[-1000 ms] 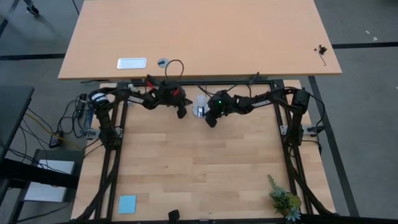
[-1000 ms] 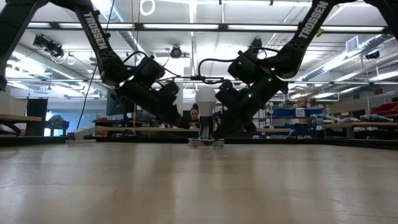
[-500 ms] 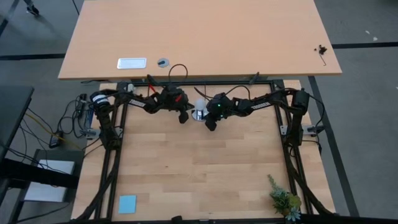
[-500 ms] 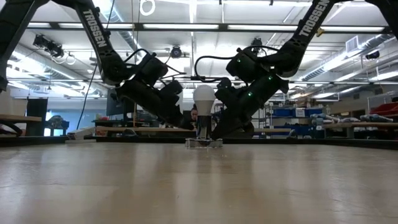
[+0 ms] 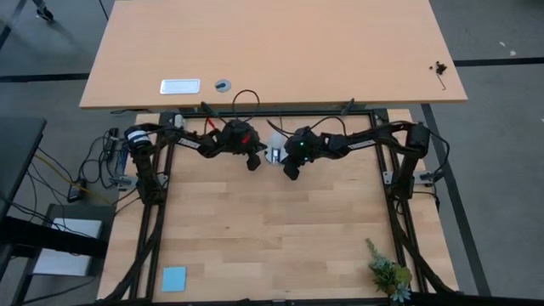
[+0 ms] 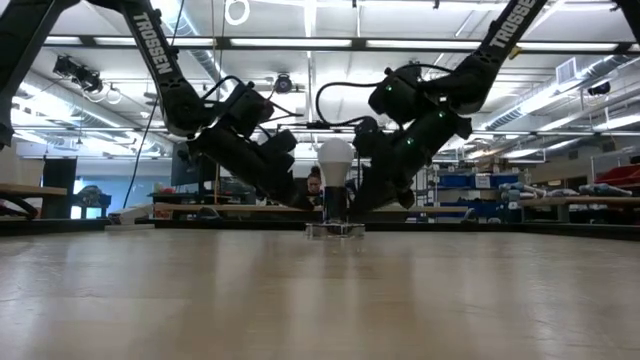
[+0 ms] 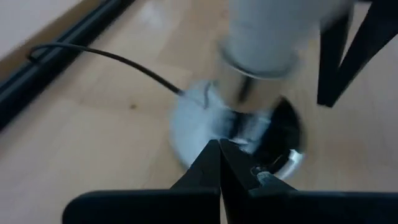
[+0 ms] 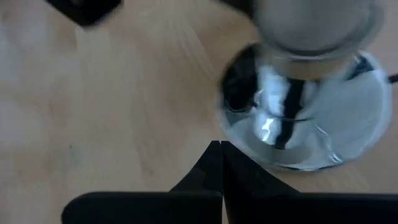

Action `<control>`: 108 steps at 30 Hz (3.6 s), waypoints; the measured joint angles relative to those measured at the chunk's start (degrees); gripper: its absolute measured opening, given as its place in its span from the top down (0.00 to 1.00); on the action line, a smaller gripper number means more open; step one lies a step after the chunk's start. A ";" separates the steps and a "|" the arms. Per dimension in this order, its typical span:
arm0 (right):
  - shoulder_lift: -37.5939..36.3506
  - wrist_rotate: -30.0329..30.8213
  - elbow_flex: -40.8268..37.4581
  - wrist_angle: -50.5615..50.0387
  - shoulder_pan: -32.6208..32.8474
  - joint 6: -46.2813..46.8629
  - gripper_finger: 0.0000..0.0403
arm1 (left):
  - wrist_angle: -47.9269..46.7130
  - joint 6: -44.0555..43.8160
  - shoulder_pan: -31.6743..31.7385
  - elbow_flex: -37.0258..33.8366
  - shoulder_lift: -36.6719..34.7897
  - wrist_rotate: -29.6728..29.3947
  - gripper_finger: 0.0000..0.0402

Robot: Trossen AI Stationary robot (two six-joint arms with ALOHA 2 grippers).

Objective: Screw lightbulb
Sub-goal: Adjust the silver lamp, then remove the white lightbulb from the silver lamp

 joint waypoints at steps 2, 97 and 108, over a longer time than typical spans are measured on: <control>-0.64 0.02 0.11 -0.44 0.01 -0.11 0.99 | 0.41 -0.87 -0.34 0.01 0.70 0.02 1.00; 1.23 21.99 39.66 -46.04 -1.14 1.28 0.08 | 5.37 -8.00 -0.78 4.04 9.55 2.03 1.00; 1.57 21.55 37.40 -46.79 -1.70 7.58 0.13 | 5.37 -8.00 -0.82 4.04 9.55 1.99 1.00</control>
